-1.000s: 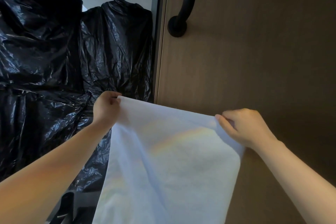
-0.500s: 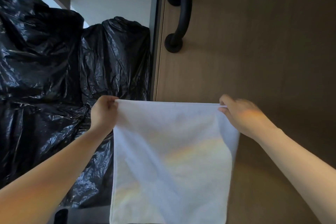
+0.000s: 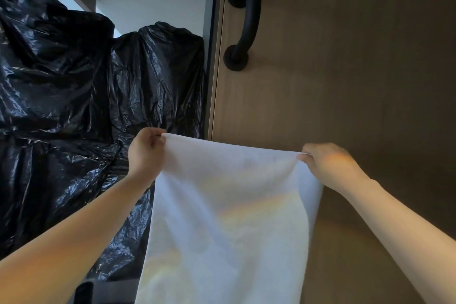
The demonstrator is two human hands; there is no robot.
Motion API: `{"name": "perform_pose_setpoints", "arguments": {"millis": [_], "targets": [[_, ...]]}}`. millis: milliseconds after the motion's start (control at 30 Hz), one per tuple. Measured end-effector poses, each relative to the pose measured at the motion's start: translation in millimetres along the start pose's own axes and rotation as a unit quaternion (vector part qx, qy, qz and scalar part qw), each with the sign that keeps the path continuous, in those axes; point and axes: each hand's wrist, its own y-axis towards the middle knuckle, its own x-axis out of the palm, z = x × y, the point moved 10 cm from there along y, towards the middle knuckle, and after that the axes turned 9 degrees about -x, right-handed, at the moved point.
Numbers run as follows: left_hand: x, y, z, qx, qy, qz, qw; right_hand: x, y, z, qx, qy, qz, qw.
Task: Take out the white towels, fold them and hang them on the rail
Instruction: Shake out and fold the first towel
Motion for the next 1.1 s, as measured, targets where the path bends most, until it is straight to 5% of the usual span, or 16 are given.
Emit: {"name": "perform_pose_setpoints", "arguments": {"millis": [133, 333, 667, 833, 1100], "targets": [[7.2, -15.0, 5.3, -0.011, -0.049, -0.029, 0.998, 16.6, -11.5, -0.9, -0.017, 0.005, -0.009, 1.000], [50.1, -72.7, 19.8, 0.026, -0.067, -0.166, 0.983, 19.9, -34.6, -60.9, -0.102, 0.167, 0.082, 0.977], [68.3, -132.3, -9.7, -0.021, -0.063, -0.256, 0.964, 72.8, -58.9, -128.0, -0.102, 0.451, 0.023, 0.886], [58.4, -138.9, -9.6, -0.010, -0.057, -0.246, 0.968, 90.3, -64.9, -133.6, -0.068, 0.530, 0.014, 0.845], [49.4, -157.0, -14.2, 0.025, 0.007, -0.255, 0.967, 90.6, -71.6, -129.7, -0.044, 0.534, 0.083, 0.840]]}}
